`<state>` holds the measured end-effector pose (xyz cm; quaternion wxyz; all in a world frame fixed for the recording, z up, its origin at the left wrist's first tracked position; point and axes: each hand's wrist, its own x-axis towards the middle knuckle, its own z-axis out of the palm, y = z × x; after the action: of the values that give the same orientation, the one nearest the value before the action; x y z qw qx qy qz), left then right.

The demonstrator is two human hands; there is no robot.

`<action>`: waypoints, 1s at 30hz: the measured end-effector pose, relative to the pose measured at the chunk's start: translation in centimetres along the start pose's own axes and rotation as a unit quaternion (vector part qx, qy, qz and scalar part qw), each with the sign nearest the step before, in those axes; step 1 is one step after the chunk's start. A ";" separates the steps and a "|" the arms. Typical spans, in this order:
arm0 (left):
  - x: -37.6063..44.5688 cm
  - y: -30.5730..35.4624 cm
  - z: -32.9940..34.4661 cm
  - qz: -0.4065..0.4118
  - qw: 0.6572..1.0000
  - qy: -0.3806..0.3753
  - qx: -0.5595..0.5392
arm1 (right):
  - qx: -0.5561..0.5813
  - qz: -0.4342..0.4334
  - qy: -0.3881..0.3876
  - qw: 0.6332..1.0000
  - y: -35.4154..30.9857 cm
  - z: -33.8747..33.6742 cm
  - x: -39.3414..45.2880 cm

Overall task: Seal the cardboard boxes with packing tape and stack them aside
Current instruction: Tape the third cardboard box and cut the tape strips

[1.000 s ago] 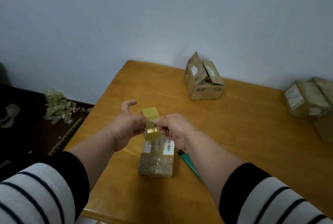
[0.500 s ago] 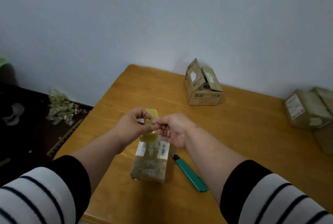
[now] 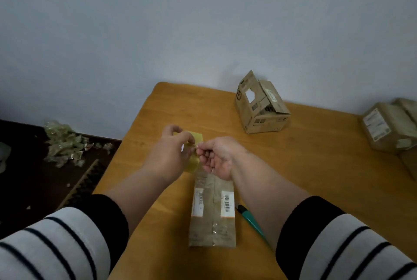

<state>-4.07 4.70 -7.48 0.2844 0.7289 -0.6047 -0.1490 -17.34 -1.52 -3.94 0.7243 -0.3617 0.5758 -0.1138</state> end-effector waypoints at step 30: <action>7.2 -3.9 -0.1 0.094 0.936 -0.239 0.242 | -0.303 -0.078 0.131 0.941 -1.0 3.7 6.7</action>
<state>0.70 -1.77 -8.76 -0.0404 0.6583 -0.7384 -0.1408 -11.63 -4.73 -8.06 0.4877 -0.5898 0.6426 -0.0361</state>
